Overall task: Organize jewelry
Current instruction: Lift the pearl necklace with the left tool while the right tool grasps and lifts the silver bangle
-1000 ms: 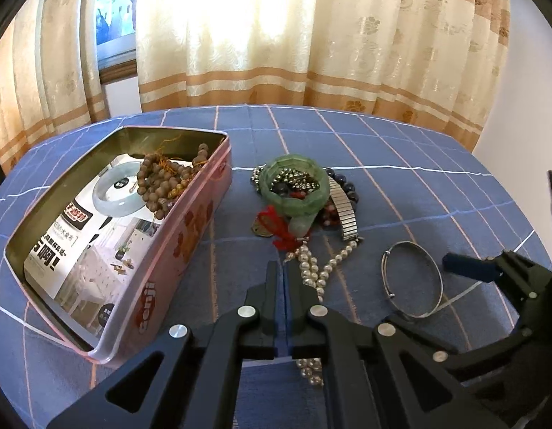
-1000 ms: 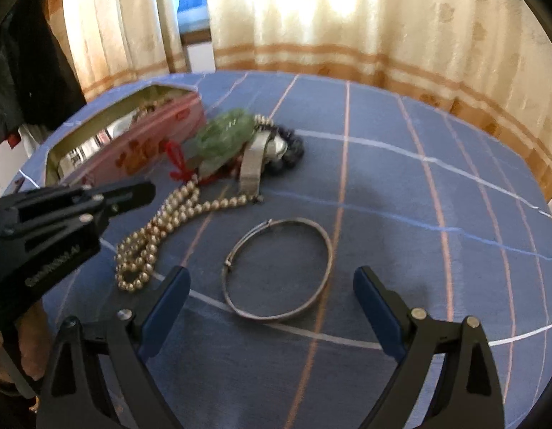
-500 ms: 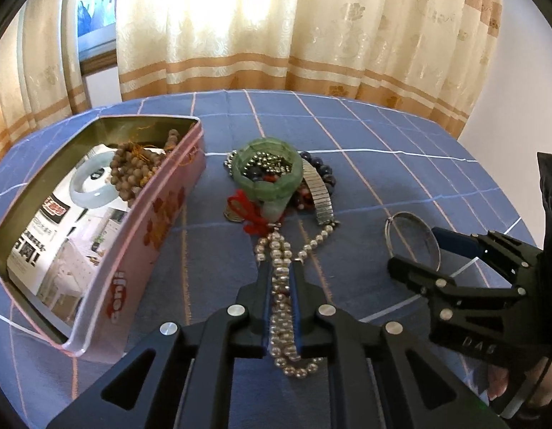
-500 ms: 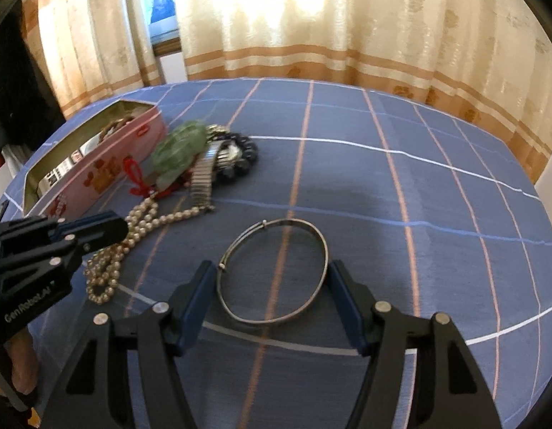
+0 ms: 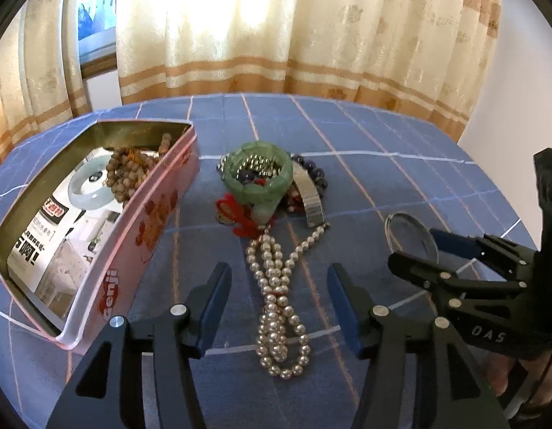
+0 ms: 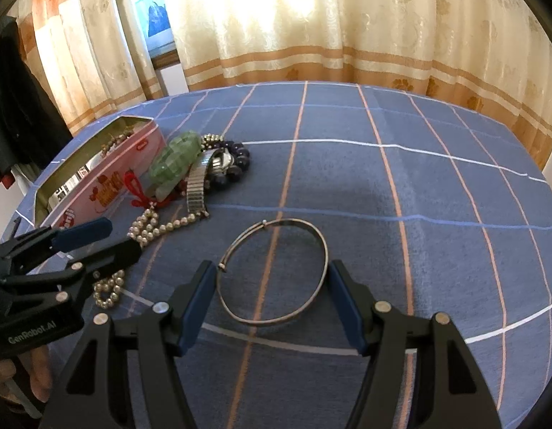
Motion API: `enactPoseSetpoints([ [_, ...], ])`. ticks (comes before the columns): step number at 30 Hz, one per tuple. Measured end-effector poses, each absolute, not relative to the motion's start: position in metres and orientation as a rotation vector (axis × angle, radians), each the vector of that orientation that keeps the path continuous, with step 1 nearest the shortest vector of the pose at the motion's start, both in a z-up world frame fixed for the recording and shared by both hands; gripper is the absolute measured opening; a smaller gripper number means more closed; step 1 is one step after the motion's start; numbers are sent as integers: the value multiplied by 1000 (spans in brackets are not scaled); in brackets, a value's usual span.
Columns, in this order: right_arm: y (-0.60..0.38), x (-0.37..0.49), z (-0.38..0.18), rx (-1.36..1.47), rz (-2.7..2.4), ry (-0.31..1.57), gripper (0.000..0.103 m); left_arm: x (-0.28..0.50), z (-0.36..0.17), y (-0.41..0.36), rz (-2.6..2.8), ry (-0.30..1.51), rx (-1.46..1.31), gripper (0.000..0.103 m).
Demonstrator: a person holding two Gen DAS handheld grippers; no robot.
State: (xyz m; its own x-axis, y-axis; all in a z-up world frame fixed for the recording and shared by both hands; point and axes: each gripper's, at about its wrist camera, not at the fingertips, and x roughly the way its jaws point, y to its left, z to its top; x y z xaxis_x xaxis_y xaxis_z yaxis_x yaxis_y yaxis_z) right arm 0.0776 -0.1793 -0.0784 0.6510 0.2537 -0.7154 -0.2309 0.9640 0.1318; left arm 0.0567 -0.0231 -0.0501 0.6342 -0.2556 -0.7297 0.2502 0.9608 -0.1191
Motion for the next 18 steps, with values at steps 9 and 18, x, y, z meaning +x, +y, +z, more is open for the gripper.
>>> enactPoseSetpoints([
  [9, -180, 76, -78, 35, 288, 813, 67, 58, -62, -31, -217, 862, 95, 57],
  [18, -177, 73, -76, 20, 301, 793, 67, 50, -60, -42, -304, 843, 147, 13],
])
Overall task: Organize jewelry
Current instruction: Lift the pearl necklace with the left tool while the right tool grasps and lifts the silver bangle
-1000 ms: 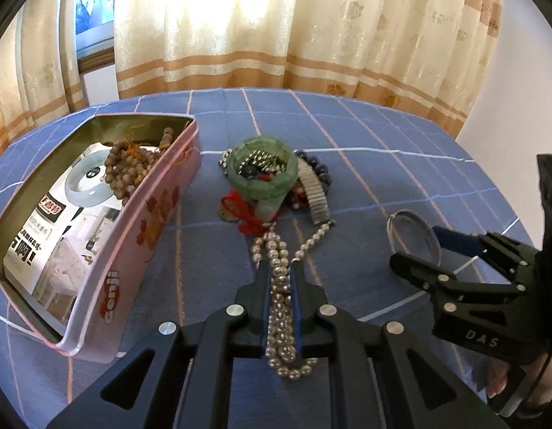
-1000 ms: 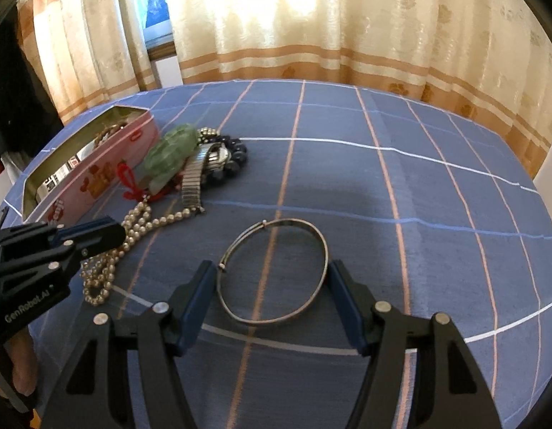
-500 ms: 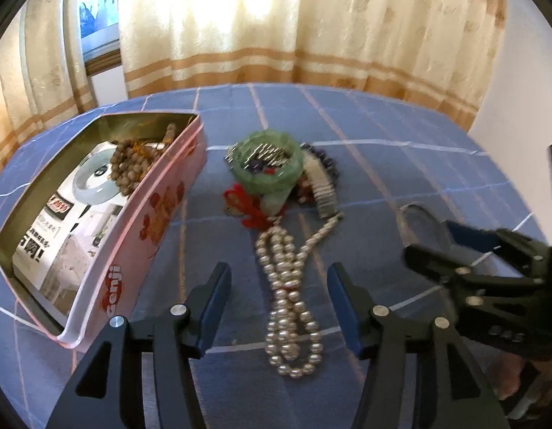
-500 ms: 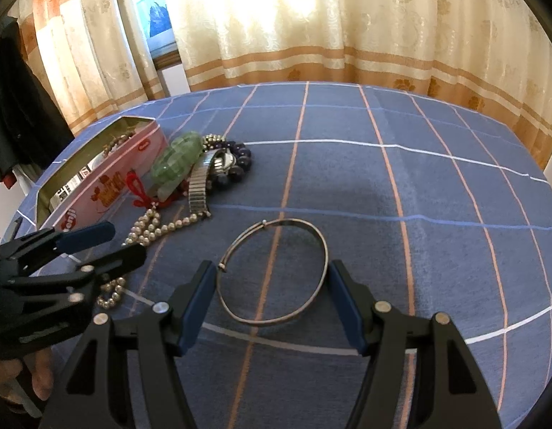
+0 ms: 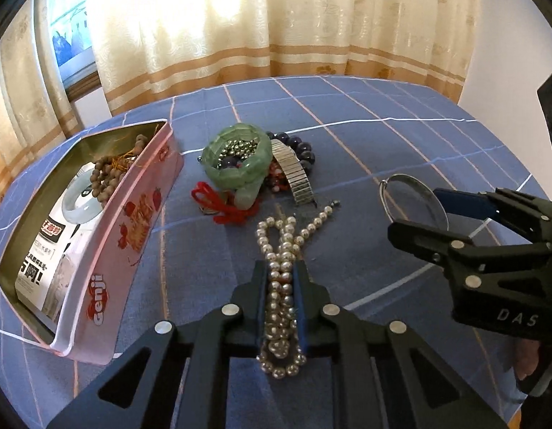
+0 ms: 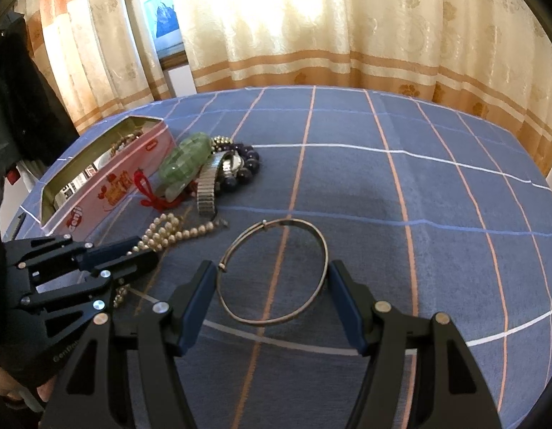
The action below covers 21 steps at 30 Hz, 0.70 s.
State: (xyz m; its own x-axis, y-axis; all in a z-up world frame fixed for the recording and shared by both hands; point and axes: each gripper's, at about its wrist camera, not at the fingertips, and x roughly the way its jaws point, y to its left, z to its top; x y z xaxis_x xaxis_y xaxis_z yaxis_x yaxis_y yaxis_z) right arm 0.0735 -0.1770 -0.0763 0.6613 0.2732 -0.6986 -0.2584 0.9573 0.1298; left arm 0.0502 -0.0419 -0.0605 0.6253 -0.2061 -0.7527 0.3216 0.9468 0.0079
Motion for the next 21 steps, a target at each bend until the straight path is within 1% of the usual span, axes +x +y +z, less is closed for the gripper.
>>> enactPoseSetpoints([
  [3, -177, 70, -73, 19, 295, 767, 67, 45, -53, -37, -308, 796, 136, 11],
  [15, -171, 65, -66, -10, 297, 728, 67, 33, -6, -14, -285, 637, 82, 11],
  [21, -161, 67, -57, -30, 314, 710, 67, 33, 9, 9, -251, 588, 49, 11],
])
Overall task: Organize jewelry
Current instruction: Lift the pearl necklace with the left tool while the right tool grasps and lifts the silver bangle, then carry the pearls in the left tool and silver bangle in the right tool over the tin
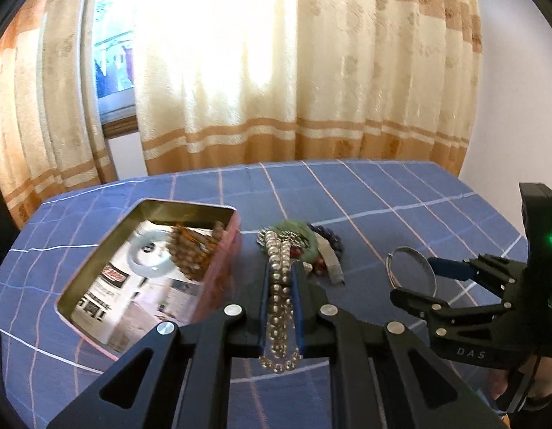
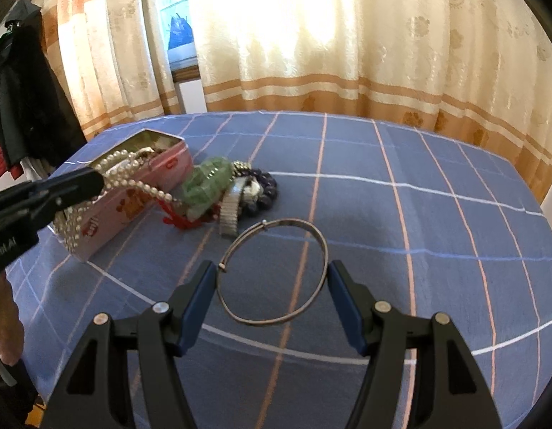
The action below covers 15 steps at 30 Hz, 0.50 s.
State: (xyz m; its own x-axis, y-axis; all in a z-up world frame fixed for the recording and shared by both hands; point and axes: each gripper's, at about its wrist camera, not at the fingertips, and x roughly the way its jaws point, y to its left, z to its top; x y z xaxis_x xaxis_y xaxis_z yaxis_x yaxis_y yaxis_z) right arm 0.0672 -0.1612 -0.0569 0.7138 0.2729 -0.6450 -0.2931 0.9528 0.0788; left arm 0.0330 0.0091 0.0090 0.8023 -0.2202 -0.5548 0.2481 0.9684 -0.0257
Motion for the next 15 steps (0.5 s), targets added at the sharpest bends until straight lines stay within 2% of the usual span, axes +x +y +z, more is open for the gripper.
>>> enactPoseSetpoints([
  [15, -103, 77, -14, -126, 412, 617, 67, 42, 30, 76, -146, 526, -3, 11],
])
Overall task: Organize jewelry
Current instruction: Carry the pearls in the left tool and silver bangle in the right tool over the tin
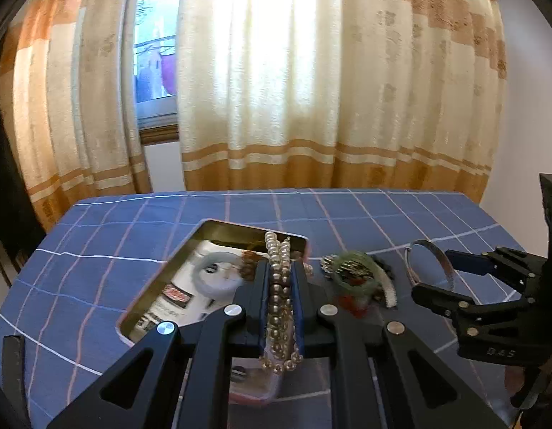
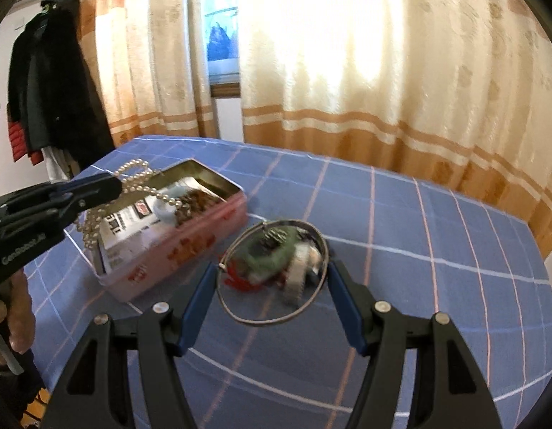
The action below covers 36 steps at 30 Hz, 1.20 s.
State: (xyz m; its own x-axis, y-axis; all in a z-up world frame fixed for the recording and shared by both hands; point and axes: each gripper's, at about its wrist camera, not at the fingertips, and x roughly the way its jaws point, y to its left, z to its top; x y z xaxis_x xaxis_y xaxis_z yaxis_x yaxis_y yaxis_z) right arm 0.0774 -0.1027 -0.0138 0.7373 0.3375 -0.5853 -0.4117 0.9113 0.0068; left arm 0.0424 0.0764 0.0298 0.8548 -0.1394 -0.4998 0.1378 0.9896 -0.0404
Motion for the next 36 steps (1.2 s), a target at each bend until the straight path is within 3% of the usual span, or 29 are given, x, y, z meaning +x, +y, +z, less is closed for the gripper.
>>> enactPoseSetpoints([
  [14, -32, 95, 8, -171, 536, 556, 67, 61, 18, 130, -46, 550, -47, 11],
  [36, 22, 118, -24, -157, 631, 606, 67, 89, -20, 156, -24, 654, -75, 11],
])
